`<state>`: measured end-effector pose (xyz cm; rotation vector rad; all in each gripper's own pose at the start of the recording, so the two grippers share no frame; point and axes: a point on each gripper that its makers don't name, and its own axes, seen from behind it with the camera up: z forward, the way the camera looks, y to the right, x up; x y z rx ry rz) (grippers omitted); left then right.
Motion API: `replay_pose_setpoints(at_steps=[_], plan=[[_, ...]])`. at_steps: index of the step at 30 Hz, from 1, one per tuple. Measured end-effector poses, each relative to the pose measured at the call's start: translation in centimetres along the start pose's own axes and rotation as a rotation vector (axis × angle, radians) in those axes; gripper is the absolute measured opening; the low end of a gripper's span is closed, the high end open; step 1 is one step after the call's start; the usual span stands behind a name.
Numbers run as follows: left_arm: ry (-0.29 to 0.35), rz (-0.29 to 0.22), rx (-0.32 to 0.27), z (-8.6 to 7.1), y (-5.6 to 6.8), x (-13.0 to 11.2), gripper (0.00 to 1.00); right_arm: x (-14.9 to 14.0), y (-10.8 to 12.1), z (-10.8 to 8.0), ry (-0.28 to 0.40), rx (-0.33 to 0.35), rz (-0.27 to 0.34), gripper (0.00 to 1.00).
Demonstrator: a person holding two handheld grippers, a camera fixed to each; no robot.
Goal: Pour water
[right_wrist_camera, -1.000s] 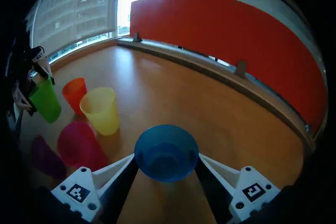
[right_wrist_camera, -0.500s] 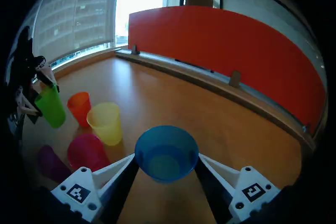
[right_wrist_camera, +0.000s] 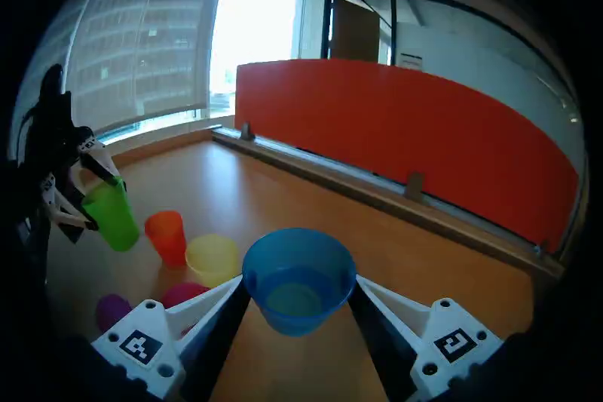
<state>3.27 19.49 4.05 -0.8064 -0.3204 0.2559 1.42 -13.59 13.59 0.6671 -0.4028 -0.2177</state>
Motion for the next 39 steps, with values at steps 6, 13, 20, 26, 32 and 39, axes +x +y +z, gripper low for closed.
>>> replay_pose_setpoints(at_steps=[6,13,20,26,32,39], plan=[[0.03,-0.007,0.014,-0.6,-0.3,1.2,0.88,2.2,-0.9,-1.1,0.07,0.001,0.015,0.89],[0.069,-0.011,0.035,-1.5,-0.4,2.6,0.88,3.8,-1.5,-2.5,0.132,-0.008,0.038,0.89],[0.115,-0.021,0.059,-2.6,-0.7,4.1,0.88,4.8,-2.3,-3.8,0.17,-0.009,0.04,0.89],[0.141,-0.034,0.069,-3.4,-0.9,4.9,0.88,5.4,-2.7,-4.5,0.188,-0.015,0.034,0.89],[0.173,-0.037,0.081,-4.2,-0.9,5.9,0.88,5.9,-2.9,-5.3,0.202,-0.016,0.031,0.89],[0.214,-0.049,0.092,-4.9,-1.0,7.1,0.88,6.5,-3.2,-5.9,0.217,-0.017,0.026,0.89]])
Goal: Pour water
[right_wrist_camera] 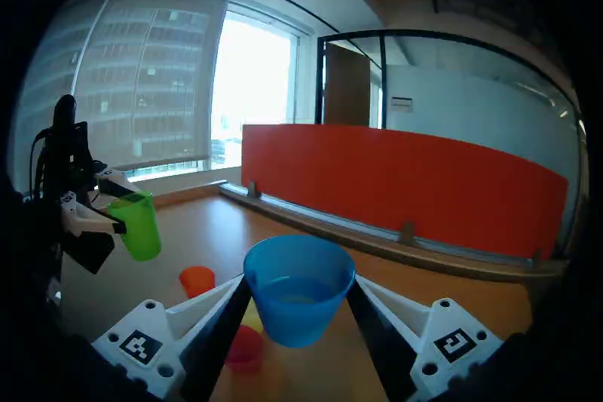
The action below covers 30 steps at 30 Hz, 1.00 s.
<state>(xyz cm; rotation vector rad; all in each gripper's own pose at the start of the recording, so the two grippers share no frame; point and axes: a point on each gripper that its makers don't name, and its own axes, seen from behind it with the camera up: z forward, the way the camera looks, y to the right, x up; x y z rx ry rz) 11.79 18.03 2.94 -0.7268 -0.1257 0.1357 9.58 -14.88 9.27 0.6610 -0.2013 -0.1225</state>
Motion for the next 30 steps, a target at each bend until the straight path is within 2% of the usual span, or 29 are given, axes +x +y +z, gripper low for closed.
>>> replay_pose_setpoints(at_steps=[18,30], plan=[[0.069,-0.012,0.008,-0.3,0.4,2.4,0.89,1.1,-0.9,-0.8,0.026,0.015,-0.011,0.89],[0.07,-0.012,-0.003,-0.1,0.8,2.5,0.88,1.4,-1.0,-1.0,0.033,0.02,-0.024,0.89]])
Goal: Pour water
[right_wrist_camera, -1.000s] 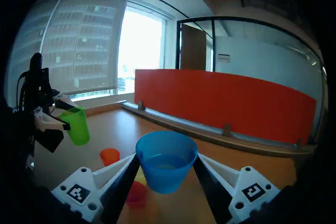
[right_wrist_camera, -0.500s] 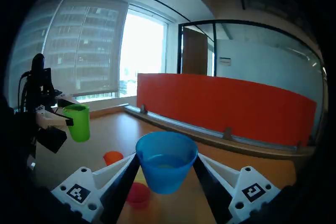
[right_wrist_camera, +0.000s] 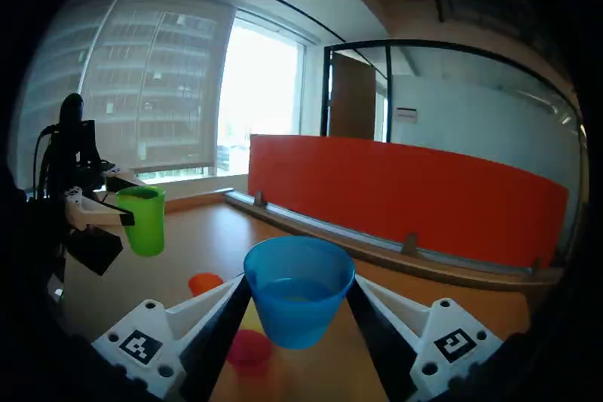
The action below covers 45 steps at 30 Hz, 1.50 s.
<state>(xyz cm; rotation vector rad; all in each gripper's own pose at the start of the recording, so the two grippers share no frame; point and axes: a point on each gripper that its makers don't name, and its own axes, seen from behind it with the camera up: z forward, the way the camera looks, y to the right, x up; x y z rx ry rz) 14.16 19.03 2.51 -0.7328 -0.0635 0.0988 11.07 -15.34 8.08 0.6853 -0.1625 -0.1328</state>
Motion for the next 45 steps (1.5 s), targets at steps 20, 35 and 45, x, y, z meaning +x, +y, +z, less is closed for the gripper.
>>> replay_pose_setpoints(at_steps=[20,35,45], plan=[[-0.022,0.033,-0.011,-0.2,0.3,-0.4,0.88,0.6,-2.1,0.1,-0.045,0.072,-0.05,0.89],[-0.011,0.012,-0.02,-0.2,0.4,-0.5,0.88,3.3,-3.9,0.6,-0.046,0.125,-0.153,0.89],[-0.006,0.005,-0.028,-0.3,0.5,-0.6,0.88,4.1,-4.4,1.1,-0.051,0.143,-0.227,0.89]])
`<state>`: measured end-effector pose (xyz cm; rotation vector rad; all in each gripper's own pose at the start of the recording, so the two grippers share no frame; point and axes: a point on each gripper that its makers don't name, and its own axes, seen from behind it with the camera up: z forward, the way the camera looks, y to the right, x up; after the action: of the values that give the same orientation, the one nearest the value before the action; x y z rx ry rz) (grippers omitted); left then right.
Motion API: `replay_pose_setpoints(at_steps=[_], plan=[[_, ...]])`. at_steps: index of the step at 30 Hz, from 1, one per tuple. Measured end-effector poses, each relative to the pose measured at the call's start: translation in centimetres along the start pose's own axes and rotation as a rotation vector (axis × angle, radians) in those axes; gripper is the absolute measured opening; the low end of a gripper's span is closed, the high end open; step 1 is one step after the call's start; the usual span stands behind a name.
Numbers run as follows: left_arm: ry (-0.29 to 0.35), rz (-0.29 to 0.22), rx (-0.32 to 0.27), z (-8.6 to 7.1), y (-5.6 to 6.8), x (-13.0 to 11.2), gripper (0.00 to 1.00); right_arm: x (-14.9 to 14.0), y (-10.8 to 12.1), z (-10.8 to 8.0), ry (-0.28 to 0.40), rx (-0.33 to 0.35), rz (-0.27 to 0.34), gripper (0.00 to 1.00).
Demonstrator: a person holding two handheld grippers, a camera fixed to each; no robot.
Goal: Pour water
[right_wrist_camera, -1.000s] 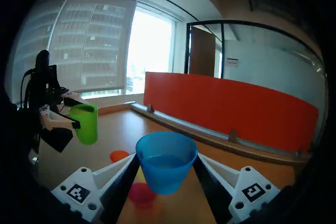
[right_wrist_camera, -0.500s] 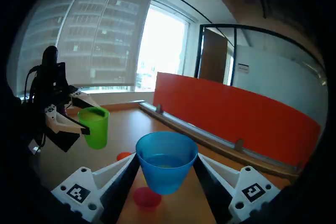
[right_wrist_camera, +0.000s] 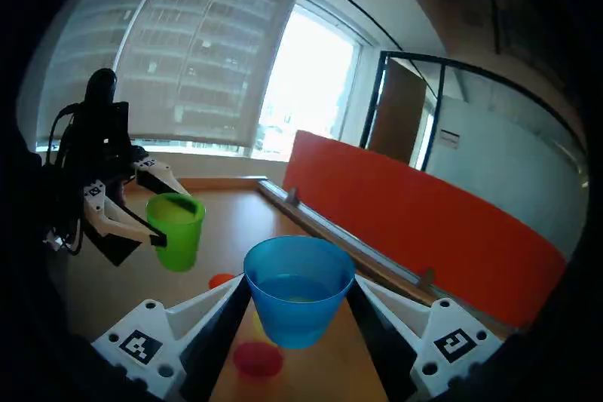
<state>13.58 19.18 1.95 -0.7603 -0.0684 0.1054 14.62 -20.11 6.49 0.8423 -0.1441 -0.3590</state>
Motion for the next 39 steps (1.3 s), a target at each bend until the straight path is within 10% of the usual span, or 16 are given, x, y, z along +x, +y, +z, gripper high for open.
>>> replay_pose_setpoints(at_steps=[39], plan=[[-0.006,0.001,-0.028,0.3,0.9,-0.5,0.88,4.6,-1.1,2.6,0.036,0.04,-0.289,0.89]])
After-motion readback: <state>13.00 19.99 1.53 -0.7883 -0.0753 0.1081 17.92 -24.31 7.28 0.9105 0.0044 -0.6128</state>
